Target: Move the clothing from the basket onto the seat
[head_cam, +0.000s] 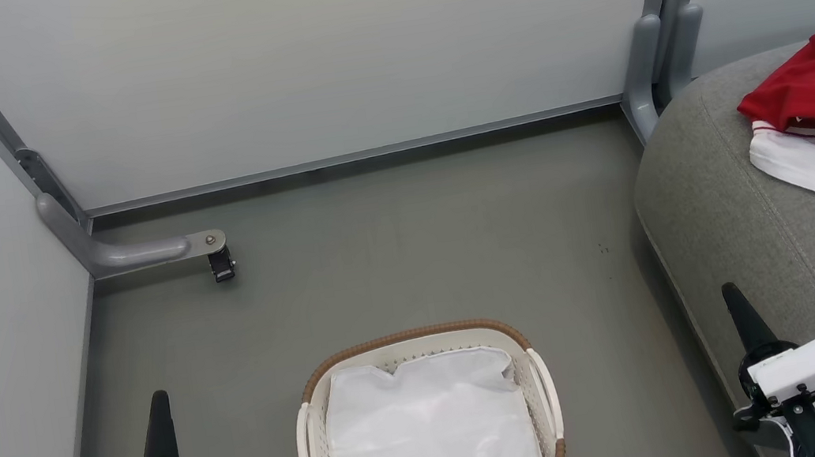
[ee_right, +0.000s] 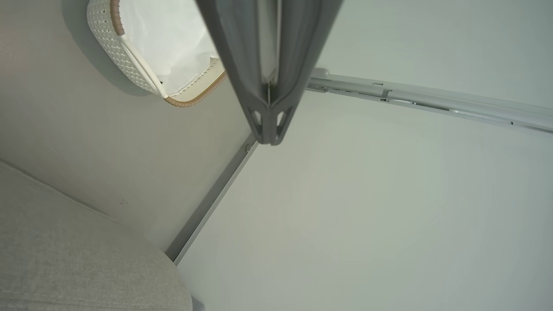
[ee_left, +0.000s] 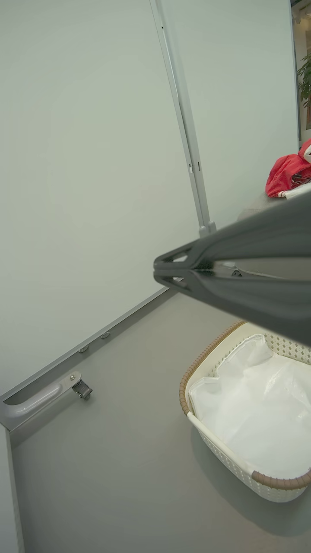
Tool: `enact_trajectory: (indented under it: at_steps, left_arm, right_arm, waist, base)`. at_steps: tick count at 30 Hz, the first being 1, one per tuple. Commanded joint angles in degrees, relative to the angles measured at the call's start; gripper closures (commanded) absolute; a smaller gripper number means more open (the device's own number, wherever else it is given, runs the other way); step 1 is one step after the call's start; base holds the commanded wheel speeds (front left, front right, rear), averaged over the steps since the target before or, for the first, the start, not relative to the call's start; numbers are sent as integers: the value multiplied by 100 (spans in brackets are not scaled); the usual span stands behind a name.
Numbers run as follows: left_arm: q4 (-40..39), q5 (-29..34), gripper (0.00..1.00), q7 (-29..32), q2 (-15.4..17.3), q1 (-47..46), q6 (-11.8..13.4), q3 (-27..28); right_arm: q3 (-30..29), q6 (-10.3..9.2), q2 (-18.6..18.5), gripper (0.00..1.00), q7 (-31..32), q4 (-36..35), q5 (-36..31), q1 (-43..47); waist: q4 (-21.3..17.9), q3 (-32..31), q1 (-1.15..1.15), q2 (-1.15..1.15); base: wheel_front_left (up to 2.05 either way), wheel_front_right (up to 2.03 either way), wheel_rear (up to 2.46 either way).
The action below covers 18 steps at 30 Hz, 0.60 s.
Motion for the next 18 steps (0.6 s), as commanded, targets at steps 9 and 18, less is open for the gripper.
enact_trajectory:
  at_steps: [9,18]
  left_arm:
    - [-69,-522,100,163,-6,-216,-71,137]
    - [-84,-908,100,290,-17,-282,-101,221]
  right_arm:
    - [-96,-3,-35,100,163,-104,580,-145]
    - [-153,-3,-39,100,290,-128,1026,-163]
  waist:
    - [-15,9,0,0]
    - [-29,17,0,0]
  base:
    - [0,0,0]
    - [0,0,0]
